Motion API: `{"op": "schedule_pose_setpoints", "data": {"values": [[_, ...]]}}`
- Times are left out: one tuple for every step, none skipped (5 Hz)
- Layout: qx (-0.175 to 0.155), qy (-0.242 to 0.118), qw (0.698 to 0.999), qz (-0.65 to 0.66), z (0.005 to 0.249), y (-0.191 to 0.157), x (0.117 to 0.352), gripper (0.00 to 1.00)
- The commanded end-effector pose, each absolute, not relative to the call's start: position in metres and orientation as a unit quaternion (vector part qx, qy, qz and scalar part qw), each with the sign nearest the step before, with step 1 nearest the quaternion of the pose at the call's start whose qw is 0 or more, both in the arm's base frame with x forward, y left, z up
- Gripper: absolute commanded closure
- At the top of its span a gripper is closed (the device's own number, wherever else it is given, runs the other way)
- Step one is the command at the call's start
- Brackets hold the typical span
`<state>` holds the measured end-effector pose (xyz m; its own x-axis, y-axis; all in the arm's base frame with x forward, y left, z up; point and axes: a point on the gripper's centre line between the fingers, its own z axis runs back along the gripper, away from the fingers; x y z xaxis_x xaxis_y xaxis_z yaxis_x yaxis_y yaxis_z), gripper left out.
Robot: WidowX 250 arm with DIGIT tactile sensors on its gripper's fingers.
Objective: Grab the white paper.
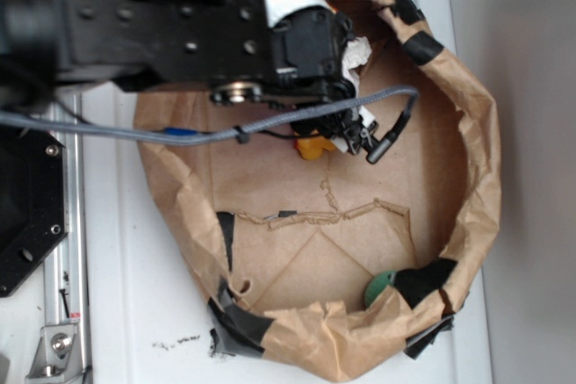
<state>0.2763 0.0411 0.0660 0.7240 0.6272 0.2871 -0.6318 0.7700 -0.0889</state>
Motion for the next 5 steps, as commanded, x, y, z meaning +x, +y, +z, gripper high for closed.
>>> {"op": "schedule_pose_setpoints", "data": {"values": [[0.049,-0.113,0.953,0.277,0.054,0.059,0.311,0.00],[0.063,-0.120,0.954,0.267,0.056,0.056,0.314,1.00],[0.064,-0.123,0.956,0.260,0.060,0.053,0.313,1.00],[0.070,-0.121,0.959,0.245,0.059,0.049,0.310,1.00],[0.059,-0.147,0.965,0.210,0.084,0.036,0.304,1.00]]}}
